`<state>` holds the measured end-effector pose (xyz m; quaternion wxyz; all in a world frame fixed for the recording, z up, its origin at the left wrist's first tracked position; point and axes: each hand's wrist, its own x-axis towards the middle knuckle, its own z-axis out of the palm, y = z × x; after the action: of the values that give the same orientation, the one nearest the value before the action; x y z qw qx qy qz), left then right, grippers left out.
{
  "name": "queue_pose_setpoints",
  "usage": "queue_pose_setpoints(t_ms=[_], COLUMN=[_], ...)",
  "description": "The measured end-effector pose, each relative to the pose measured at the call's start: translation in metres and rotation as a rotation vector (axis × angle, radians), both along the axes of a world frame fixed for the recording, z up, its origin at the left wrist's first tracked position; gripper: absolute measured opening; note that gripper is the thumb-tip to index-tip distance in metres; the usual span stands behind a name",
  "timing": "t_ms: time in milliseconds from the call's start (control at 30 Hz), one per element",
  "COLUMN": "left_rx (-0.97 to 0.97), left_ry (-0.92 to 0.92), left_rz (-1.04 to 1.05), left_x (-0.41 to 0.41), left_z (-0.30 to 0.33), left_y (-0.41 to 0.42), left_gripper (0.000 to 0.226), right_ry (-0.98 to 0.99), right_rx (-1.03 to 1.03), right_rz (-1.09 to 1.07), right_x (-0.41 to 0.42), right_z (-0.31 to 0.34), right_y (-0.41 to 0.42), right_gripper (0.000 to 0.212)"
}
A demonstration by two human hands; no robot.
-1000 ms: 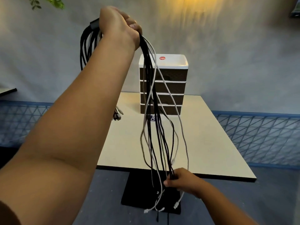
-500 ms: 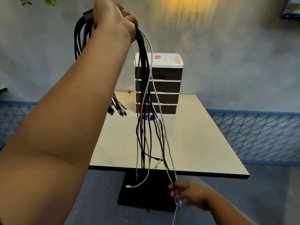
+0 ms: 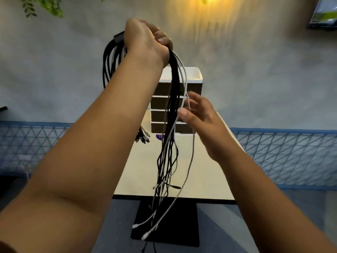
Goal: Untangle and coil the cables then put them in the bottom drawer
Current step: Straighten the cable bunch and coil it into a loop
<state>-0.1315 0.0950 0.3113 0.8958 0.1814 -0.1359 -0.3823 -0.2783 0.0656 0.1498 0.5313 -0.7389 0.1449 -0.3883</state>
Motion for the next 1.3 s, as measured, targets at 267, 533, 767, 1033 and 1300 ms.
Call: queue_pose_setpoints(t_ms=[267, 533, 767, 1033, 1300], left_rx=[0.070, 0.126, 0.136, 0.036, 0.392], left_ry=[0.109, 0.413, 0.371, -0.365, -0.706], left_rz=[0.033, 0.039, -0.064, -0.712, -0.464], left_x=[0.005, 0.043, 0.055, 0.003, -0.034], left_z=[-0.001, -0.050, -0.104, -0.145, -0.085], left_y=[0.021, 0.017, 0.007, 0.024, 0.039], left_gripper=[0.041, 0.039, 0.031, 0.134, 0.054], right_ry=[0.018, 0.030, 0.059, 0.102, 0.206], right_rx=[0.242, 0.368, 0.383, 0.391, 0.319], right_rz=[0.323, 0.556, 0.517, 0.458, 0.361], right_x=[0.018, -0.017, -0.018, 0.000, 0.010], right_z=[-0.013, 0.010, 0.053, 0.089, 0.084], right_y=[0.015, 0.009, 0.011, 0.004, 0.007], right_gripper=[0.021, 0.027, 0.023, 0.030, 0.029])
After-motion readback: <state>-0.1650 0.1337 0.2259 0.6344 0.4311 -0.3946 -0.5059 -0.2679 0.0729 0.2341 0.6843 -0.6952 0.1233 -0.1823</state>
